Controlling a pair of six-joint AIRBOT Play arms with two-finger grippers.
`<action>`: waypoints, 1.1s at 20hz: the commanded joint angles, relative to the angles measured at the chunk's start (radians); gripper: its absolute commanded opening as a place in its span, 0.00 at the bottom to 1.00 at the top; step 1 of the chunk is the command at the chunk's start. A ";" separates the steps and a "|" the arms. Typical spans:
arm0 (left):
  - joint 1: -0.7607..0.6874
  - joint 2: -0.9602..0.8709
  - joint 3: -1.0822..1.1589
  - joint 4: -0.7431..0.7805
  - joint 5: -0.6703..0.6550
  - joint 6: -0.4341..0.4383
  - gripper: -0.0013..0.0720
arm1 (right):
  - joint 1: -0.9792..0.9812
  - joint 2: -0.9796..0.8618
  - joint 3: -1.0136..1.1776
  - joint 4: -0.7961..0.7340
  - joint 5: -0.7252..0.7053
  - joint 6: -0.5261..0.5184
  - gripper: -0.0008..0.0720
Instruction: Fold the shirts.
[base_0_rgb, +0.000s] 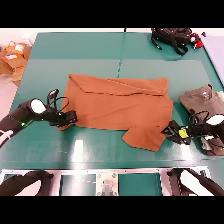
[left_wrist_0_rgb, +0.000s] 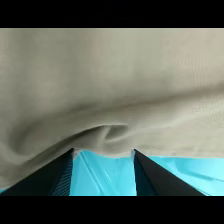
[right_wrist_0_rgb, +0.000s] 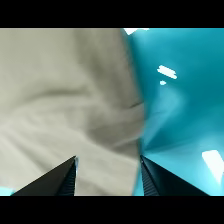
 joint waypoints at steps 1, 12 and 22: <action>0.006 0.002 0.010 -0.035 -0.085 0.005 0.60 | 0.074 -0.003 -0.024 0.024 0.013 0.000 0.67; 0.003 0.045 -0.120 0.017 0.089 -0.294 0.60 | 0.125 -0.003 -0.027 0.024 -0.026 -0.001 0.66; 0.003 0.045 -0.124 -0.006 0.279 -0.346 0.60 | 0.187 -0.003 -0.028 0.080 -0.051 0.000 0.66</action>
